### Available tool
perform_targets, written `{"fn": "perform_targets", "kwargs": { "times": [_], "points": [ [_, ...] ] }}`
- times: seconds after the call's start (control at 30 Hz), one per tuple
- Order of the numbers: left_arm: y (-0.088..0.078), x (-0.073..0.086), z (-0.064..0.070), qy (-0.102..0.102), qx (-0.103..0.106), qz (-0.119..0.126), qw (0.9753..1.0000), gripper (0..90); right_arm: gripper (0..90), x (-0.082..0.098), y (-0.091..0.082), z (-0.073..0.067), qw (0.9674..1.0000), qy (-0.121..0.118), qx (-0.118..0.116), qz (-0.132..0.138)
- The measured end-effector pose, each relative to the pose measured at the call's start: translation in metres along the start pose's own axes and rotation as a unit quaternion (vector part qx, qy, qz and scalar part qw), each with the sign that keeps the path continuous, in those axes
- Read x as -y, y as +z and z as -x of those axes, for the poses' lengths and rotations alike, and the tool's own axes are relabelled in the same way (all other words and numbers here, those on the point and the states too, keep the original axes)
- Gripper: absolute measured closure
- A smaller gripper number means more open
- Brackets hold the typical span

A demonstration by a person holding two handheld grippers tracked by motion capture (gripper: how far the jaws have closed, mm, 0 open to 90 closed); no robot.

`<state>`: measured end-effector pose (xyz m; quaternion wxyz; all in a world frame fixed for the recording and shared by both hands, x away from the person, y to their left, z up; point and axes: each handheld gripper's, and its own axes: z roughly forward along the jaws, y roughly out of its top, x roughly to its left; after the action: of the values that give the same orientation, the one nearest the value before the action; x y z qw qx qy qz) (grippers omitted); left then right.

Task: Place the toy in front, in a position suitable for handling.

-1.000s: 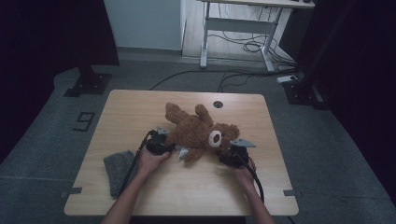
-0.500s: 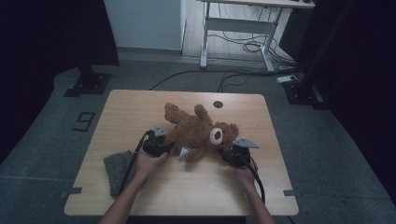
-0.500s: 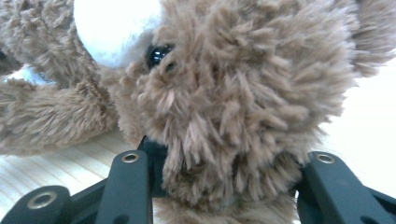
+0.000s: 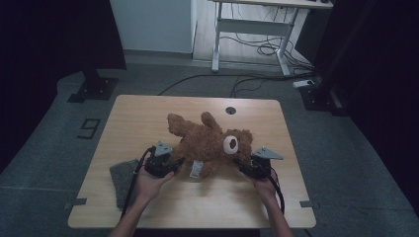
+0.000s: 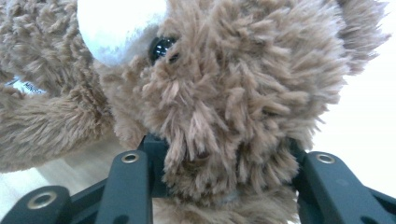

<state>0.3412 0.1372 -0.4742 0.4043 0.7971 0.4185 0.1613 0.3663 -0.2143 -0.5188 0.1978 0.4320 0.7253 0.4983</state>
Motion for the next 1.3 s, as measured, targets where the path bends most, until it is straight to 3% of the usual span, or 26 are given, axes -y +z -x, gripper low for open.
{"fn": "perform_targets", "kwargs": {
  "times": [0.2,0.3,0.43,0.47,0.6,0.67,0.77,0.9,0.97,1.0,1.03,1.13,1.3],
  "points": [
    [0.012,0.023,0.009,-0.007,0.016,-0.021,0.9996,64.6,50.6,0.011,-0.003,0.009,0.9991,-0.003,-0.015,-0.040],
    [0.012,0.027,0.007,-0.013,0.022,-0.018,0.9995,64.2,50.2,0.014,-0.004,0.008,0.9990,-0.006,-0.015,-0.041],
    [0.013,0.030,0.006,-0.008,0.009,-0.022,0.9997,59.4,48.9,0.017,-0.006,0.006,0.9989,-0.004,-0.019,-0.042],
    [0.014,0.031,0.004,-0.015,0.009,-0.023,0.9996,59.4,48.7,0.018,-0.006,0.006,0.9989,-0.003,-0.019,-0.042],
    [0.013,0.033,0.002,-0.019,0.001,-0.036,0.9992,46.9,48.4,0.019,-0.006,0.002,0.9990,-0.003,-0.015,-0.042],
    [0.004,0.036,0.003,-0.012,-0.007,-0.033,0.9993,37.4,48.2,0.021,-0.007,0.000,0.9990,-0.004,-0.011,-0.042],
    [-0.017,0.040,-0.001,-0.015,-0.006,-0.011,0.9998,31.9,48.0,0.022,-0.007,-0.001,0.9990,-0.005,-0.009,-0.043],
    [-0.044,0.047,-0.014,-0.036,-0.029,0.020,0.9987,27.0,47.8,0.022,-0.007,-0.002,0.9991,-0.002,-0.005,-0.042],
    [-0.053,0.052,-0.023,-0.044,-0.040,0.020,0.9980,25.4,47.6,0.023,-0.007,-0.003,0.9991,-0.002,-0.003,-0.042],
    [-0.059,0.056,-0.031,-0.047,-0.055,0.021,0.9972,24.6,47.3,0.024,-0.008,-0.004,0.9991,-0.001,-0.002,-0.043],
    [-0.059,0.056,-0.031,-0.047,-0.055,0.021,0.9972,23.9,47.3,0.024,-0.008,-0.004,0.9991,-0.001,-0.002,-0.043],
    [-0.070,0.063,-0.040,-0.037,-0.088,0.009,0.9954,22.1,46.8,0.024,-0.009,-0.004,0.9990,0.000,-0.002,-0.045],
    [-0.073,0.078,-0.054,-0.050,-0.101,-0.020,0.9934,16.5,46.3,0.028,-0.010,-0.005,0.9989,-0.007,0.001,-0.046]
  ]
}}
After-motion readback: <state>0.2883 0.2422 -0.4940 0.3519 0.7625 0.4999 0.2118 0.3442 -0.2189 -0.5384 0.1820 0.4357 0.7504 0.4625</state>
